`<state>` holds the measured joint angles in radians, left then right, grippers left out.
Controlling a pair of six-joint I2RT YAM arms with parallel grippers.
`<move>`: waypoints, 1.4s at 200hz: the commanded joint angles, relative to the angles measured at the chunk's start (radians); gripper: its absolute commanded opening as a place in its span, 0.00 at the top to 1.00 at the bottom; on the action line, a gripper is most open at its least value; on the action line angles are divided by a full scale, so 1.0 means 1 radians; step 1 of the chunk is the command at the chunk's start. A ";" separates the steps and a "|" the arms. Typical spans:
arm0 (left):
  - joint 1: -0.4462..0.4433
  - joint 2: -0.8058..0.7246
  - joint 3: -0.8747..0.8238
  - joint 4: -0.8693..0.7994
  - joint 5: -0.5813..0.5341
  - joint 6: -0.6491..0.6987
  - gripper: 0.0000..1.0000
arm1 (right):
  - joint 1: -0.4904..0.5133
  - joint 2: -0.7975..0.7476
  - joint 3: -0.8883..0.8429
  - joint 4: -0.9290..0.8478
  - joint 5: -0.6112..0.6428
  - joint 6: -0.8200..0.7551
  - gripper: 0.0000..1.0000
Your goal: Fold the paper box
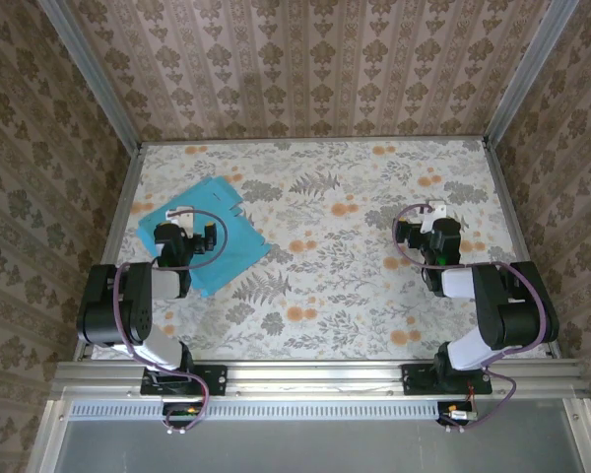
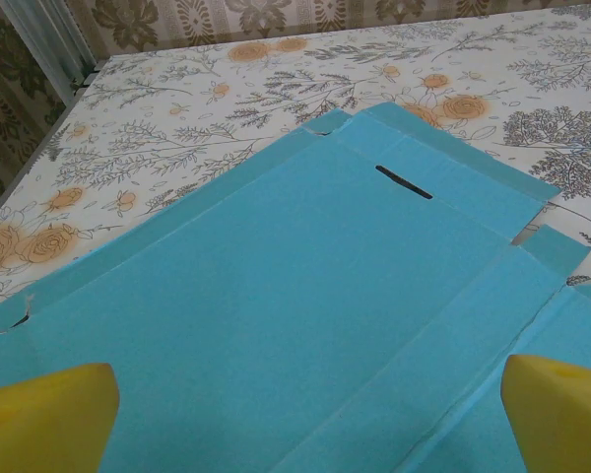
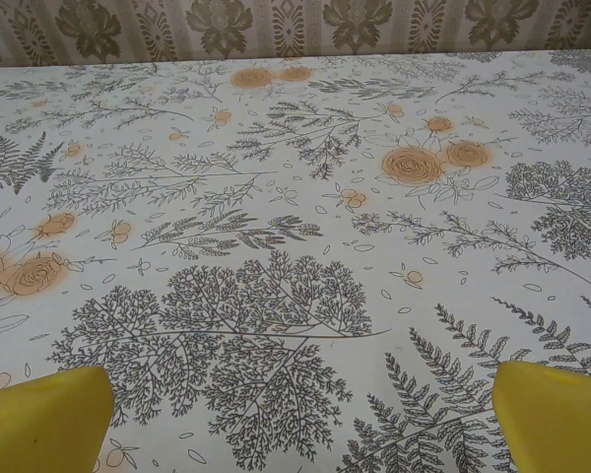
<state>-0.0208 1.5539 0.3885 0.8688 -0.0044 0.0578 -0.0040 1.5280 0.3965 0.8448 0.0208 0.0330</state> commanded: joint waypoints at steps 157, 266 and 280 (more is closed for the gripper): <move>-0.004 -0.002 0.007 0.035 -0.003 0.017 0.00 | 0.001 0.001 0.015 -0.001 -0.016 0.002 0.00; 0.010 -0.004 0.007 0.035 0.001 0.004 0.00 | -0.001 -0.001 0.009 0.008 -0.020 0.002 0.00; 0.004 -0.016 -0.013 0.064 -0.022 0.002 0.00 | -0.002 -0.007 0.006 0.011 -0.021 0.002 0.00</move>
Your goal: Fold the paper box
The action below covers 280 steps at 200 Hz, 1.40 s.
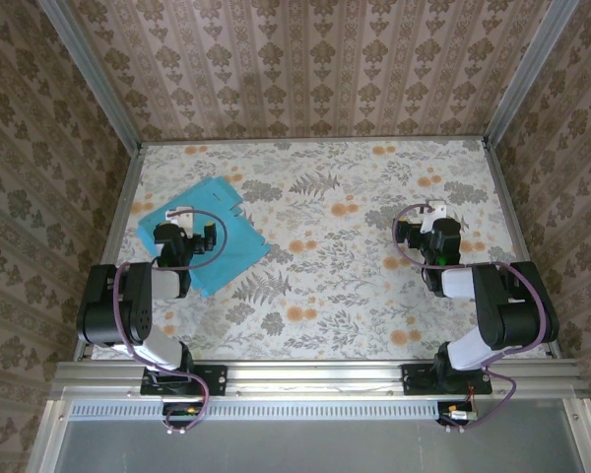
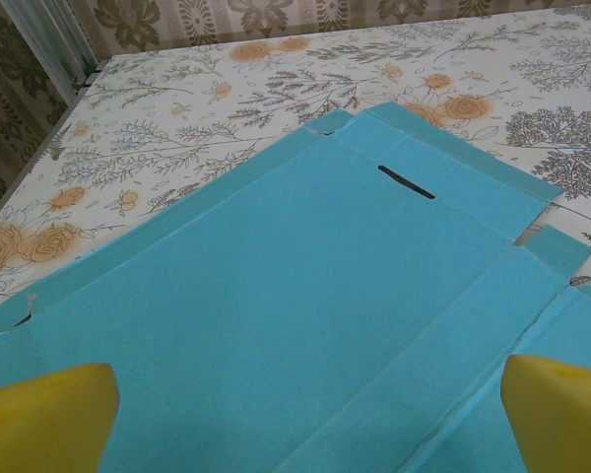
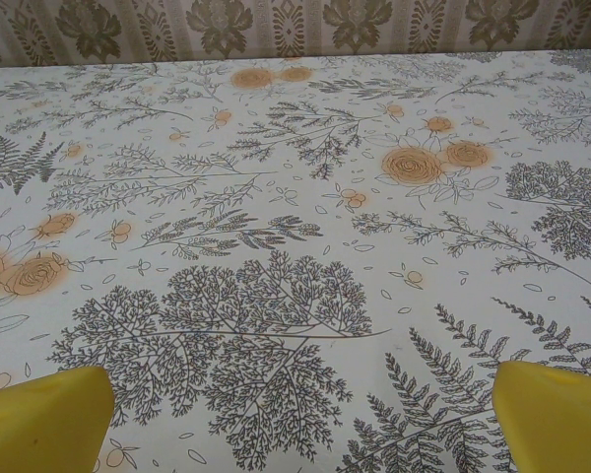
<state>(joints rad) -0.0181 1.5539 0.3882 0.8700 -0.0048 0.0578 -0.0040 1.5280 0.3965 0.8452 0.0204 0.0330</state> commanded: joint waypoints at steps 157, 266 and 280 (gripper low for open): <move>-0.169 -0.318 0.517 -1.359 -0.248 -0.451 0.00 | 0.321 -0.468 0.281 -0.889 -0.049 0.446 0.00; -0.169 0.145 0.727 -1.365 -0.052 -0.604 0.00 | 0.500 -0.387 0.347 -0.976 -0.044 0.468 0.00; -0.186 0.178 0.739 -1.357 -0.050 -0.613 0.00 | 0.500 -0.386 0.355 -0.994 -0.039 0.477 0.00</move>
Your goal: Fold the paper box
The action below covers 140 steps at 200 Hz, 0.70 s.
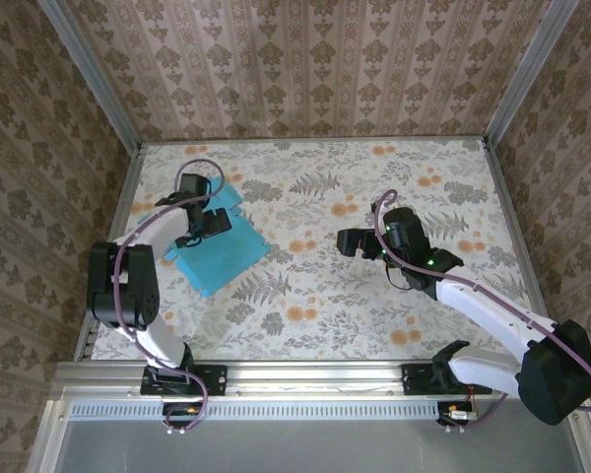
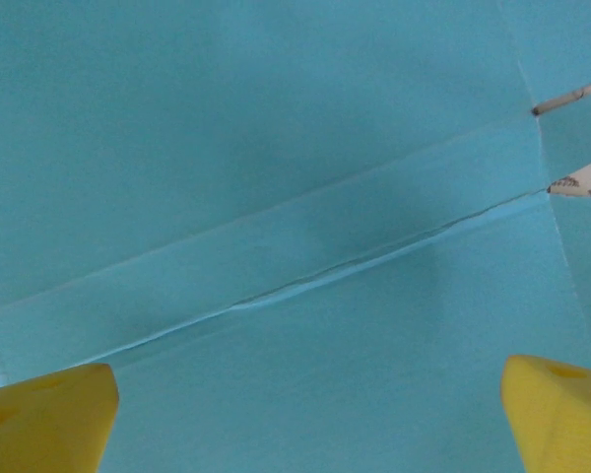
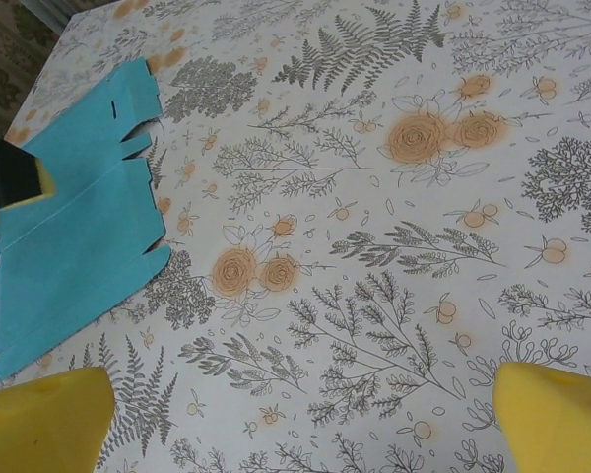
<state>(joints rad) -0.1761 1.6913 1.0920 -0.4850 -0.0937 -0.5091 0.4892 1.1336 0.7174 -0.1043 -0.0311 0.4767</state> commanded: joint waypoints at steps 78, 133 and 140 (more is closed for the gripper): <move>-0.126 0.127 0.037 0.046 0.066 -0.101 0.00 | 0.007 -0.014 0.005 -0.021 0.000 0.068 0.00; -0.246 0.141 0.016 0.089 0.089 -0.166 0.00 | 0.006 -0.081 -0.002 -0.072 0.026 0.068 0.00; -0.270 0.141 0.014 0.095 0.093 -0.172 0.00 | 0.004 -0.089 -0.002 -0.079 0.029 0.068 0.00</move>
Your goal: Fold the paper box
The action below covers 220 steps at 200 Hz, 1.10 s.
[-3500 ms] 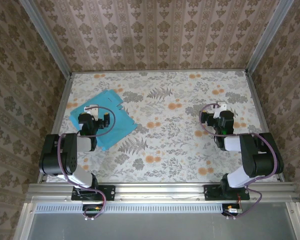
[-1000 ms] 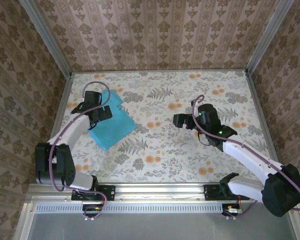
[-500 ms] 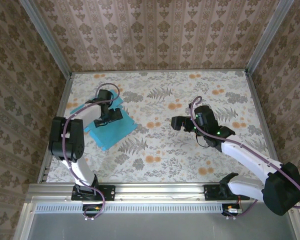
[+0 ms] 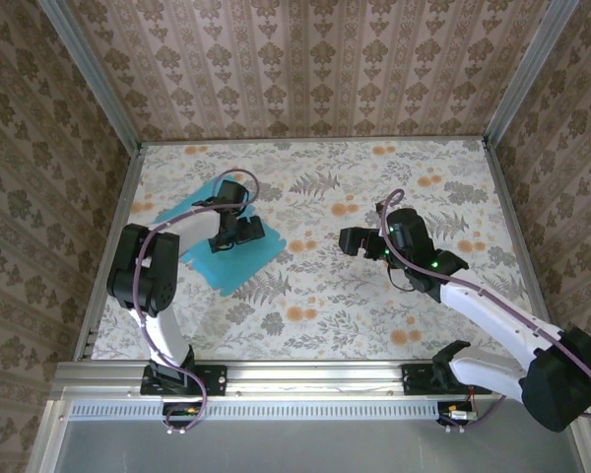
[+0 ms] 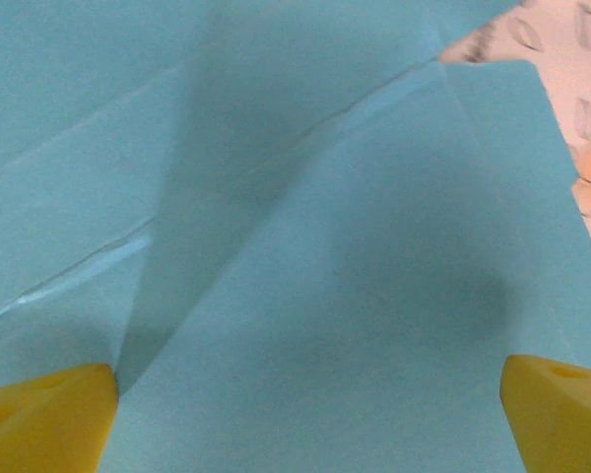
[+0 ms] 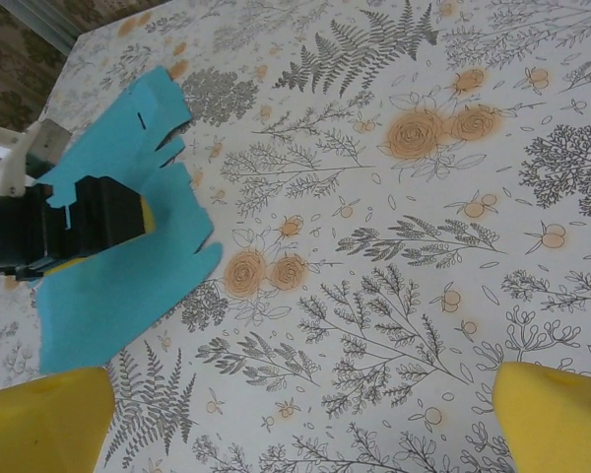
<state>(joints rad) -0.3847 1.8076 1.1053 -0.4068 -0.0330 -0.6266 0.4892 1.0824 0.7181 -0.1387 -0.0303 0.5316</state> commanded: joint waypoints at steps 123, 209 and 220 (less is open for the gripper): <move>-0.351 -0.100 -0.014 0.030 0.045 -0.111 0.00 | -0.007 -0.165 -0.014 -0.133 -0.037 -0.010 0.00; 0.020 -0.529 -0.281 0.002 0.152 -0.062 0.00 | 0.190 0.391 0.282 -0.065 -0.033 -0.036 0.00; 0.079 -0.579 -0.312 -0.008 0.180 -0.039 0.00 | 0.201 0.469 0.329 -0.054 -0.036 -0.022 0.00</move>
<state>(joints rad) -0.4038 1.3212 0.8593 -0.3679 0.0696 -0.7105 0.6655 1.4101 0.9535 -0.2264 -0.0608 0.5011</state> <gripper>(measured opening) 0.997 0.999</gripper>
